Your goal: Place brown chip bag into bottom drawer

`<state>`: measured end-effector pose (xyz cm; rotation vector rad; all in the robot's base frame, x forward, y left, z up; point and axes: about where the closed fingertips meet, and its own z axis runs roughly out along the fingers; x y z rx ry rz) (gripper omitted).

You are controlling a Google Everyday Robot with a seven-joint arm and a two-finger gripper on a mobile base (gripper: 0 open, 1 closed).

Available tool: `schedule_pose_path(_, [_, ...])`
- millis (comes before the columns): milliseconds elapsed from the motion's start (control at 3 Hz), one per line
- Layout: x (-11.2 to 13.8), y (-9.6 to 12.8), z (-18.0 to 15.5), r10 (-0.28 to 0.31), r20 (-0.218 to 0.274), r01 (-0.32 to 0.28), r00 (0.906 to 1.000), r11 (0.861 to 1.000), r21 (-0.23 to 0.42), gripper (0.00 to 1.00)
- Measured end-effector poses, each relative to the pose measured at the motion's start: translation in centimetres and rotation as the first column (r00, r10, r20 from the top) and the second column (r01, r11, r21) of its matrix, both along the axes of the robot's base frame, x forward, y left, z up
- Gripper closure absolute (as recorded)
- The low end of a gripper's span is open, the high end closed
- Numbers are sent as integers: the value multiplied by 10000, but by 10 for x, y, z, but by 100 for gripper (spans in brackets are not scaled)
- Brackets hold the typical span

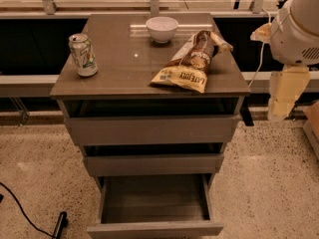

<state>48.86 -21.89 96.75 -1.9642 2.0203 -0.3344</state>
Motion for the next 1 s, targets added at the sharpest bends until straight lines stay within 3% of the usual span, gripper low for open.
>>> schedule_pose_path(333, [14, 5, 1, 704, 141, -697, 9974, 9964, -479, 0])
schedule_pose_path(667, [48, 16, 3, 2000, 425, -1944, 9789, 9748, -1096, 0])
schedule_pose_path(1000, [83, 33, -2, 3473, 404, -3371, 9369, 9279, -1592, 0])
